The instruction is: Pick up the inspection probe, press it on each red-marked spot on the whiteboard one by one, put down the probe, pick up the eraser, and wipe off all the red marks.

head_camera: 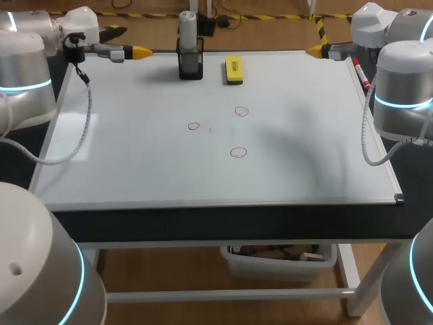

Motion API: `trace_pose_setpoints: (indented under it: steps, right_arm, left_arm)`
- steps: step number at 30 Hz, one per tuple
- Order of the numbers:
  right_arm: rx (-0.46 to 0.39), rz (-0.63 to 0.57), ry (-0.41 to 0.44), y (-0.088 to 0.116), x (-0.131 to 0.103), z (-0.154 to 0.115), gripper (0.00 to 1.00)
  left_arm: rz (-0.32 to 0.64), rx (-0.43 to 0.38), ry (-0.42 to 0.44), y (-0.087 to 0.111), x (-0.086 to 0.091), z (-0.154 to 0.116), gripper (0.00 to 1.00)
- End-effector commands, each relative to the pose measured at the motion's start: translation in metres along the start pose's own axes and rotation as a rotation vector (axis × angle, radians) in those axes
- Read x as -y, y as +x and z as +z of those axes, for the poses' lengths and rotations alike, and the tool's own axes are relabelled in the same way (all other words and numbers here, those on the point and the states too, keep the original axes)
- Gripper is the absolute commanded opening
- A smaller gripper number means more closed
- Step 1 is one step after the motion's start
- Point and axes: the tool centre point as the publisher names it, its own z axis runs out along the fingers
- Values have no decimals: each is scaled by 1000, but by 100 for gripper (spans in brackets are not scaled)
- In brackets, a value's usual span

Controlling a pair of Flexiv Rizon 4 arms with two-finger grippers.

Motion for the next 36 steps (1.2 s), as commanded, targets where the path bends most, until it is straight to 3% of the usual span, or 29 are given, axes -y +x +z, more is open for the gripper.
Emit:
trace_pose_setpoints:
  steps: [1,22,36]
  right_arm:
    - [0,0,0,0,0,0,100]
    - [0,0,0,0,0,0,100]
    - [0,0,0,0,0,0,100]
  left_arm:
    - [0,-102,15,-10,-2,11,100]
    - [60,-363,80,-31,-5,59,100]
    - [113,-445,106,-45,0,90,100]
